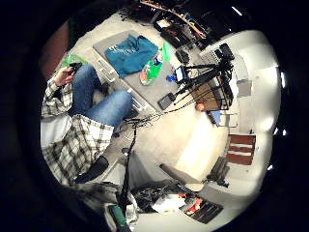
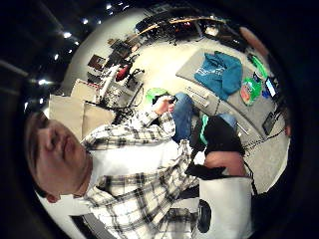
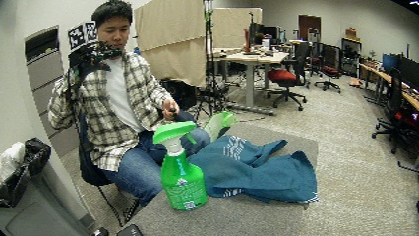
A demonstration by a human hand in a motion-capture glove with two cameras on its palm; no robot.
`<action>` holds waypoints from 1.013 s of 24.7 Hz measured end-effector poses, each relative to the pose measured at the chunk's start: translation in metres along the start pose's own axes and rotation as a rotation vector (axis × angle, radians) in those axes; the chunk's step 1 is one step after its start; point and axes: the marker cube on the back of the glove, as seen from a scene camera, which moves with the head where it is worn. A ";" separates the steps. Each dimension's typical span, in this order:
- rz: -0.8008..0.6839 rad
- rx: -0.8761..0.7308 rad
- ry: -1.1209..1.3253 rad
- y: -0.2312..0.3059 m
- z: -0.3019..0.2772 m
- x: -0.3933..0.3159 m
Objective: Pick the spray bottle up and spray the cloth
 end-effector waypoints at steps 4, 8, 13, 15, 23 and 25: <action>0.016 0.001 0.004 0.000 0.002 0.005; 0.043 0.010 0.014 0.000 0.002 0.009; 0.051 0.004 0.014 0.001 0.003 0.005; 0.055 0.001 0.019 0.000 0.004 0.006; 0.065 -0.020 0.005 -0.005 0.013 0.012; 0.071 -0.024 0.001 -0.009 0.019 0.017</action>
